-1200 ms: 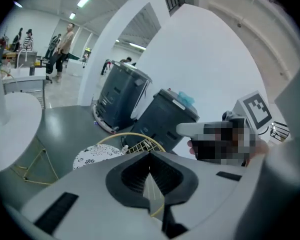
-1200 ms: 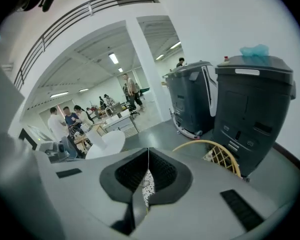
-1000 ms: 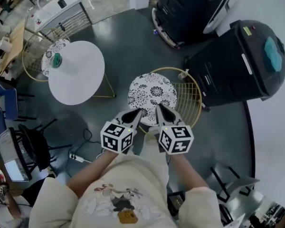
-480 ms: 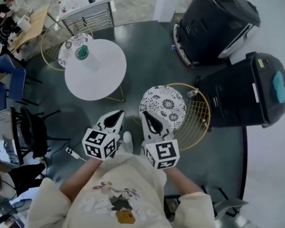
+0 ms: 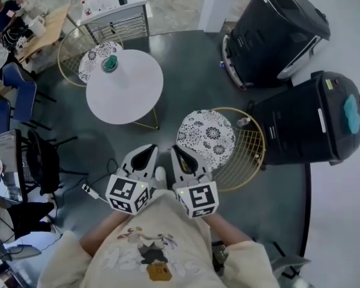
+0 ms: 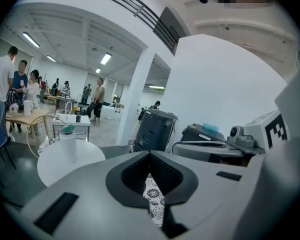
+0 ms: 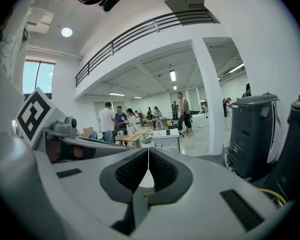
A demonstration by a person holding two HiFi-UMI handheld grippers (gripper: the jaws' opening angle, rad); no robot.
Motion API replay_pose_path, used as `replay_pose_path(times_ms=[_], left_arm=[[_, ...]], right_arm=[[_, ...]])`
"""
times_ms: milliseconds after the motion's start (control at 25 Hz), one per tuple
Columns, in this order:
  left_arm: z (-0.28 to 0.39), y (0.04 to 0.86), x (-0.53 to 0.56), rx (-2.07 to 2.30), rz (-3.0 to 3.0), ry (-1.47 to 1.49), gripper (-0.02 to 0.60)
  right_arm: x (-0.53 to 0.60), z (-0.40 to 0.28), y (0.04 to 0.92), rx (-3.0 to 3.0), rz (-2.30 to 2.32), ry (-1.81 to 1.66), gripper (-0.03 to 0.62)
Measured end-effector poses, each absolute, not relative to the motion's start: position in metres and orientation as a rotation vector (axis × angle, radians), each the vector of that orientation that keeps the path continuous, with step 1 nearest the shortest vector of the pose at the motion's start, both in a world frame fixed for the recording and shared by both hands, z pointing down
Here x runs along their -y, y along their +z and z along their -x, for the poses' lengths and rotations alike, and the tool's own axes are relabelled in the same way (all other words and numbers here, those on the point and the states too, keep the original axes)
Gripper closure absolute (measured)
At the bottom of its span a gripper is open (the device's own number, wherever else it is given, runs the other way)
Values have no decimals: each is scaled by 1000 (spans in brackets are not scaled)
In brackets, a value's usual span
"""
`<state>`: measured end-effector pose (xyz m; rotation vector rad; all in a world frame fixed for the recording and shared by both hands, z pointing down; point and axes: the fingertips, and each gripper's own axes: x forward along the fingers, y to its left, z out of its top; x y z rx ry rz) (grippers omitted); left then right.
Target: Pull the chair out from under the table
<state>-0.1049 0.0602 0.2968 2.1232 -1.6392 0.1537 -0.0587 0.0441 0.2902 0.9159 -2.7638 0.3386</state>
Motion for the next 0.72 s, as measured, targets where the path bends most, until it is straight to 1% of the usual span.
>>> replay_pose_path(times_ms=[720], left_arm=[[87, 302, -82, 1636, -2116, 126, 574]], right_arm=[[-61, 35, 294, 2741, -950, 345, 582]])
